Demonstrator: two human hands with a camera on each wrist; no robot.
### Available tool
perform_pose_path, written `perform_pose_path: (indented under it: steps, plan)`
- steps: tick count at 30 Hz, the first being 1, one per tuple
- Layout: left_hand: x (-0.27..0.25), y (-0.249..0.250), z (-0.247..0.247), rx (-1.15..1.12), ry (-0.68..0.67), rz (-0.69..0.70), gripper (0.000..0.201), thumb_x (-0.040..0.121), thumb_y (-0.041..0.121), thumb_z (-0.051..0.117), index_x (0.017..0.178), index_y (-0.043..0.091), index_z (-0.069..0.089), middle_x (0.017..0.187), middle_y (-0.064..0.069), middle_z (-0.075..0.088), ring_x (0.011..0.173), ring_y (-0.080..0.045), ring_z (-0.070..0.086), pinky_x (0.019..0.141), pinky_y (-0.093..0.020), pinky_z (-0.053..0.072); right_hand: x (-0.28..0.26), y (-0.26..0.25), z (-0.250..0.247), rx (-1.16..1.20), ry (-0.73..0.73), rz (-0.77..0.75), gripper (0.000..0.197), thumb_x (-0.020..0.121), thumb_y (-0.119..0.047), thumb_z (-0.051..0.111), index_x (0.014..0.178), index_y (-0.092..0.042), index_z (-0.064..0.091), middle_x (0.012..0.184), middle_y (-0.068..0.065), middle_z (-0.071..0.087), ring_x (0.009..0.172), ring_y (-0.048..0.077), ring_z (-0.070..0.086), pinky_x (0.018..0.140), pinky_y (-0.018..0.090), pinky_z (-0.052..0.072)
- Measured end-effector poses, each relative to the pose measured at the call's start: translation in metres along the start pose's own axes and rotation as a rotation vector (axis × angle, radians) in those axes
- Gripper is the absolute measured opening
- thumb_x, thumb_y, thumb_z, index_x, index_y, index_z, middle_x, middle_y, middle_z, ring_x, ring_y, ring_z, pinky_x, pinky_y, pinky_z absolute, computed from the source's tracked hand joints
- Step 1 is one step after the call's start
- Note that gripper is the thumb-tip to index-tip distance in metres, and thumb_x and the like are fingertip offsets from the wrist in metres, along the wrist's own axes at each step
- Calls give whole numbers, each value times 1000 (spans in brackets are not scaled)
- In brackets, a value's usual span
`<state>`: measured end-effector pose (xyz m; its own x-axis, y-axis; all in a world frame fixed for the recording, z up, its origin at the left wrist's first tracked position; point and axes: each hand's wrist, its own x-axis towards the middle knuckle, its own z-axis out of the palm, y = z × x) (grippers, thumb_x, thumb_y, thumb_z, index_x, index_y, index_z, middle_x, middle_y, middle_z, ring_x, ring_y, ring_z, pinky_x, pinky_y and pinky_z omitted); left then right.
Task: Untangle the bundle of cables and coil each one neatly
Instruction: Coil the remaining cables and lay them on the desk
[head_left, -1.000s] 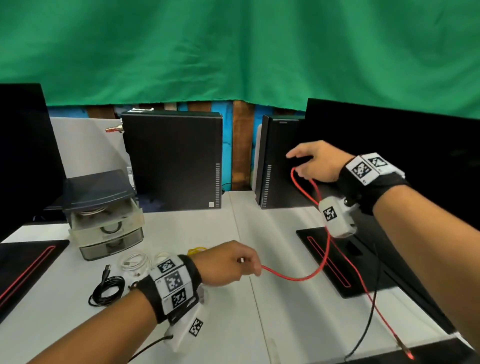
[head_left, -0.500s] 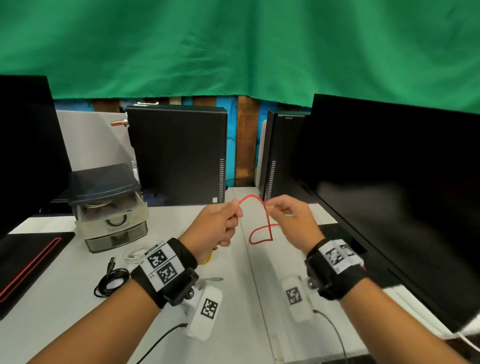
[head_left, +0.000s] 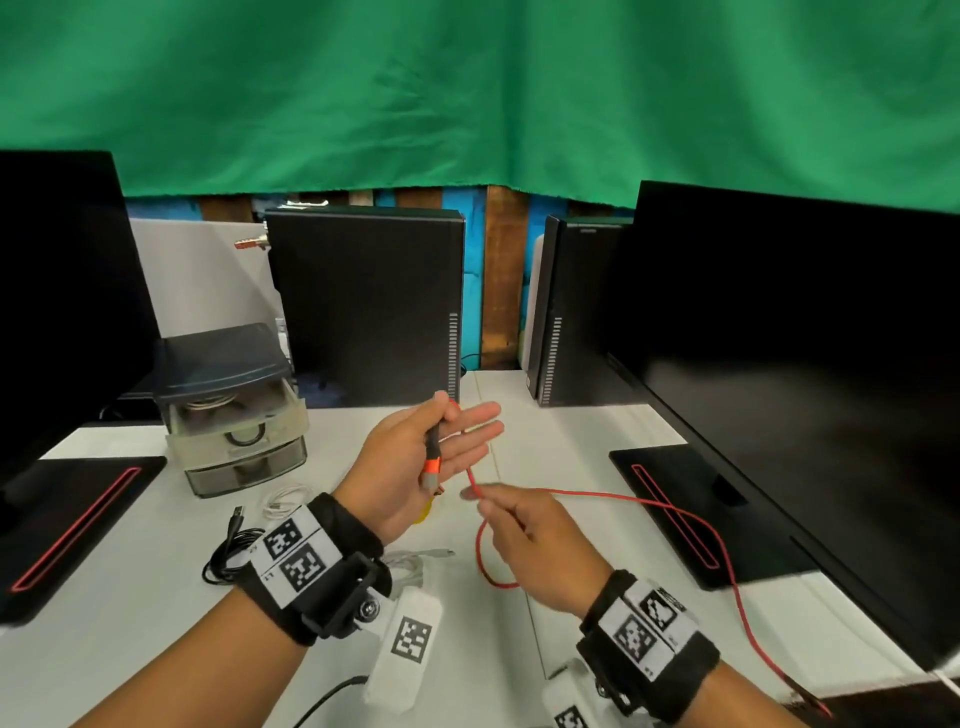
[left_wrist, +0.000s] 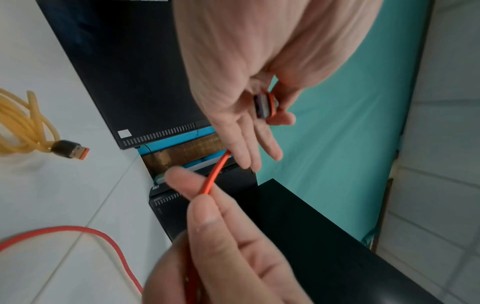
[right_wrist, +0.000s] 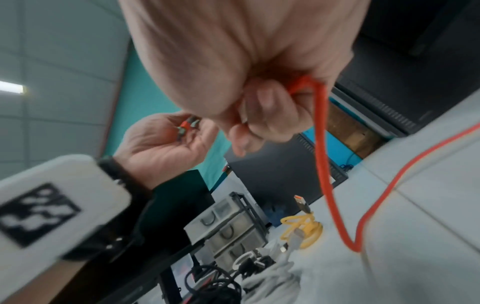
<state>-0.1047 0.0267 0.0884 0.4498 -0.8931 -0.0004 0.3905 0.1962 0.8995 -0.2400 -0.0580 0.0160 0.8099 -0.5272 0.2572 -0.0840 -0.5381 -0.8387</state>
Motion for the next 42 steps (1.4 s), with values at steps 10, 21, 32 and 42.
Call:
perform_pose_path:
  steps: [10, 21, 32, 42]
  plan:
    - [-4, -28, -2, 564, 96, 312, 34, 107, 24, 39, 97, 5, 65, 99, 0, 77, 94, -12, 74, 89, -26, 57, -23, -34, -13, -229, -157, -56, 26, 102, -29, 49, 92, -13, 66, 66, 1, 59, 61, 16, 52, 65, 38, 46]
    - [-43, -26, -14, 629, -335, 107, 44, 97, 45, 45, 75, 13, 66, 47, -1, 52, 44, -15, 44, 64, -35, 48, -20, -50, -64, -14, 8, -126, 10, 93, -23, 69, 91, -17, 77, 80, 3, 72, 74, 23, 64, 75, 37, 56]
    - [-44, -6, -19, 34, -97, 87, 31, 90, 29, 53, 98, 9, 76, 82, -10, 74, 96, -27, 73, 88, -34, 55, -23, -30, -2, 70, 12, -75, 27, 101, -26, 56, 95, -8, 75, 56, -13, 43, 55, 3, 36, 58, 20, 34]
    - [-40, -18, -29, 886, 47, 530, 27, 101, 35, 45, 107, 27, 69, 87, 11, 77, 92, -6, 72, 80, -18, 54, -41, -64, -7, -175, -301, -48, 32, 104, -34, 47, 95, -11, 66, 65, 7, 53, 60, 16, 49, 63, 36, 42]
